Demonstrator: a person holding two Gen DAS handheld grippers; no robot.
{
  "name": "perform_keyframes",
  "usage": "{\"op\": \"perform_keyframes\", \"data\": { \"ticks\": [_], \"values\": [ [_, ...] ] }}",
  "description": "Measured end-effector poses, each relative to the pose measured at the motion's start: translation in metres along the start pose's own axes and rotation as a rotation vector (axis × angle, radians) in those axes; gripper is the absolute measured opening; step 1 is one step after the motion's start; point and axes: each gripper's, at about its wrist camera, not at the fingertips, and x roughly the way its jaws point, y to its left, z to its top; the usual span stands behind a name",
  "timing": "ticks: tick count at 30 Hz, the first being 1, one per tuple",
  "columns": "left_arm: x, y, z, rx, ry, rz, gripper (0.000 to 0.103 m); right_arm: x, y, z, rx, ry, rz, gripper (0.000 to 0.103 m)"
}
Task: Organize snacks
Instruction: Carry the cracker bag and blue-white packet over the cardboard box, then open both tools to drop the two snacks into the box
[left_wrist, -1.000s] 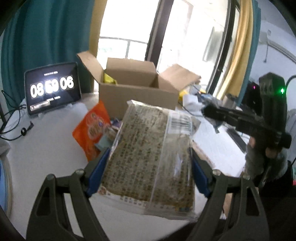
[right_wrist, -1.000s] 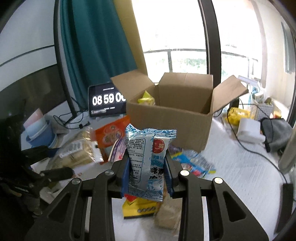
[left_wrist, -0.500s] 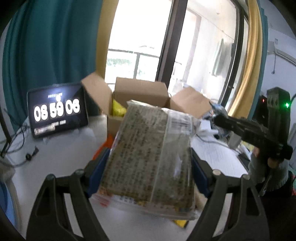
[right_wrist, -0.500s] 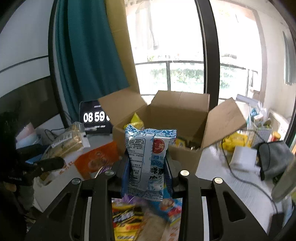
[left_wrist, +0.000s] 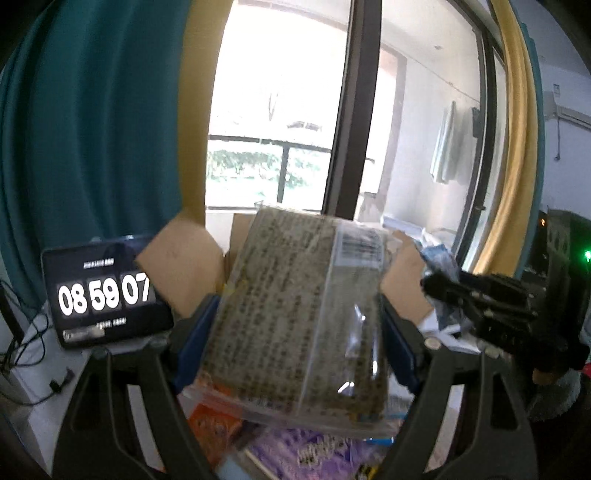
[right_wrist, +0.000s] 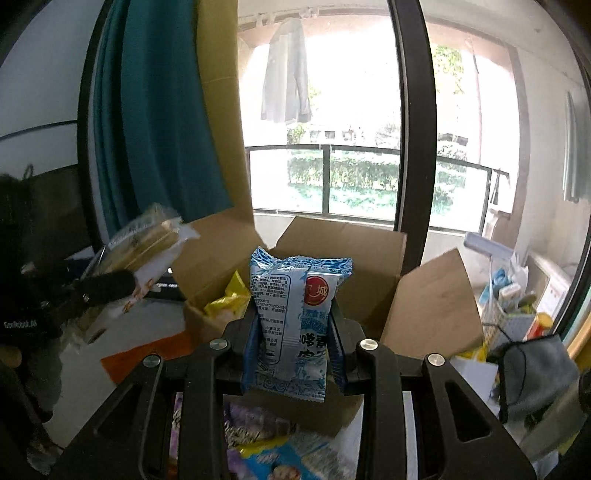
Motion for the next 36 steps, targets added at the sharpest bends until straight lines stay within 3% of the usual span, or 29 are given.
{"op": "perform_keyframes", "data": {
  "ticks": [5, 15, 20, 26, 29, 31, 33, 36],
  "values": [
    [0.029, -0.002, 0.017, 0.032, -0.012, 0.027, 0.082, 0.020, -0.009, 0.014, 0.027, -0.012, 0.024, 0.034],
    [0.082, 0.006, 0.024, 0.057, -0.002, 0.067, 0.082, 0.057, -0.031, 0.027, 0.088, -0.016, -0.011, 0.034],
    [0.107, 0.012, 0.026, 0.056, -0.010, 0.099, 0.083, 0.085, -0.043, 0.029, 0.096, -0.011, -0.092, 0.034],
    [0.140, 0.019, 0.028, 0.040, 0.047, 0.132, 0.086, 0.116, -0.054, 0.029, 0.151, 0.027, -0.147, 0.034],
    [0.148, 0.018, 0.033, 0.056, 0.078, 0.155, 0.094, 0.130, -0.059, 0.030, 0.182, 0.043, -0.169, 0.035],
    [0.149, 0.019, 0.036, 0.058, 0.085, 0.138, 0.095, 0.137, -0.061, 0.031, 0.201, 0.059, -0.177, 0.041],
    [0.145, 0.019, 0.038, 0.060, 0.089, 0.130, 0.095, 0.138, -0.061, 0.032, 0.214, 0.063, -0.180, 0.061],
    [0.138, 0.023, 0.040, 0.049, 0.073, 0.136, 0.095, 0.134, -0.057, 0.034, 0.198, 0.049, -0.185, 0.062]
  ]
}}
